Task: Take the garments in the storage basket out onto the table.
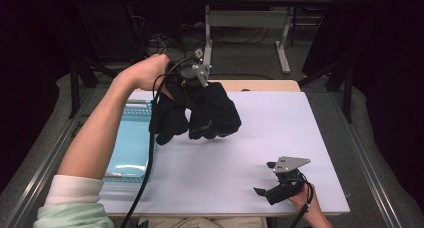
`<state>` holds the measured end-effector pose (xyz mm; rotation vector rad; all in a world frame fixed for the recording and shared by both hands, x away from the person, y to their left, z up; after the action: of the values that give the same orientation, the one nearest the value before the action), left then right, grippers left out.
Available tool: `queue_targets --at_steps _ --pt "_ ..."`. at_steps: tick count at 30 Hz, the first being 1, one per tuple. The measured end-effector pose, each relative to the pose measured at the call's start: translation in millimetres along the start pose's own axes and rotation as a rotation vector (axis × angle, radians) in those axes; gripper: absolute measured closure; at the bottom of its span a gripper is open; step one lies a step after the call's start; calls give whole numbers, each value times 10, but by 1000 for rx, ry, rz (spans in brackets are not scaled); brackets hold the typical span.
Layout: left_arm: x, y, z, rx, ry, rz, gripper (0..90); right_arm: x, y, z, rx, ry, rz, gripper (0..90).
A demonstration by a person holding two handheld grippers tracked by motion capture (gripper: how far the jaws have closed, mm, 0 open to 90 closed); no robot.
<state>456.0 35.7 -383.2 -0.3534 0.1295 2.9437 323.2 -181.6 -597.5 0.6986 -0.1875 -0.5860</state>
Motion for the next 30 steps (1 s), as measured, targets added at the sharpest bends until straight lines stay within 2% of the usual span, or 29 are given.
queue_targets --at_steps 5,8,9,10,17,18,21,24,27,30 --pt "34 76 -117 13 -8 4 534 3 -2 -2 -2 -3 -1 18" --pt "23 105 -175 19 -1 -13 534 6 -2 -3 -2 -5 -2 18" --pt "40 128 -202 36 -10 10 534 7 -1 -3 -1 -5 -2 18" --pt "47 140 -224 41 -12 13 534 7 0 -3 1 -4 -6 18" --pt "64 228 -381 49 -7 -7 533 8 -4 0 -4 -3 -4 18" --pt "82 250 -410 63 -16 15 533 8 4 -2 6 -5 -6 18" --pt "73 277 -474 76 -11 12 532 8 4 -2 5 0 1 18" --pt "66 277 -561 86 -24 38 531 1 2 0 5 2 -6 18" --pt "55 269 -652 98 -14 55 530 6 1 4 4 1 3 18" --pt "50 255 -714 120 -11 78 528 -1 2 2 4 3 -9 18"
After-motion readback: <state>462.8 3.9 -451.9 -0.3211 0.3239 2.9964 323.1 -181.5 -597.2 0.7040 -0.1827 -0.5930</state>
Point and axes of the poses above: each handheld gripper's, and its own axes: z roughly backward along the jaws, y roughly out of its top, x roughly to its right, the point moved 10 cm from there along -z, roughly forward along the jaws, and after that the axes turned 10 degrees about -x, right-handed, at the moved point
